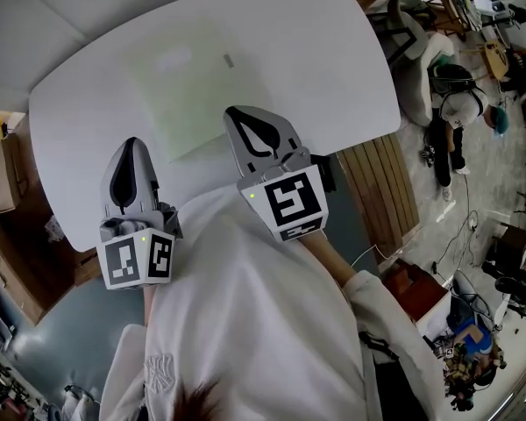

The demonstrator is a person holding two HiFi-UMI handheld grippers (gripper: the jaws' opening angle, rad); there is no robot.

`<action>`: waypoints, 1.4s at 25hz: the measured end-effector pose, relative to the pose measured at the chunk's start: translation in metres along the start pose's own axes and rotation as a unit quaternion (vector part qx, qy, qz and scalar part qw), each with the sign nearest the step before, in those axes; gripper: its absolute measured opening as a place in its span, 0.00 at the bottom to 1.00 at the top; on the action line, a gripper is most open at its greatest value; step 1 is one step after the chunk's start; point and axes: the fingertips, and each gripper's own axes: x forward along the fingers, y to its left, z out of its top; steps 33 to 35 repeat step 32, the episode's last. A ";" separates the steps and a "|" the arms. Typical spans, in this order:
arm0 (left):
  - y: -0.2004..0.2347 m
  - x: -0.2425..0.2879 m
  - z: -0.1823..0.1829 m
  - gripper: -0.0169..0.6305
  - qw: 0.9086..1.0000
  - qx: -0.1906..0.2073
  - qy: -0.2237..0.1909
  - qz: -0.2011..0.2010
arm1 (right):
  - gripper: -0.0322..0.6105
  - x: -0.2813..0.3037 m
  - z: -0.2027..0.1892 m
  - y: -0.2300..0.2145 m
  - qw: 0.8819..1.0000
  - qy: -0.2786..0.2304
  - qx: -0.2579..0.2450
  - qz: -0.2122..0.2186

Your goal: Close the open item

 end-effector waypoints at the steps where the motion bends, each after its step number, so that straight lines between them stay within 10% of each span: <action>1: -0.001 0.000 0.000 0.04 1.000 0.000 -0.001 0.000 | 0.06 -0.001 0.000 0.000 1.000 0.000 0.000 0.000; 35: -0.008 -0.006 0.004 0.04 1.000 0.007 -0.008 0.002 | 0.06 -0.009 0.000 0.000 1.000 -0.008 -0.003 0.002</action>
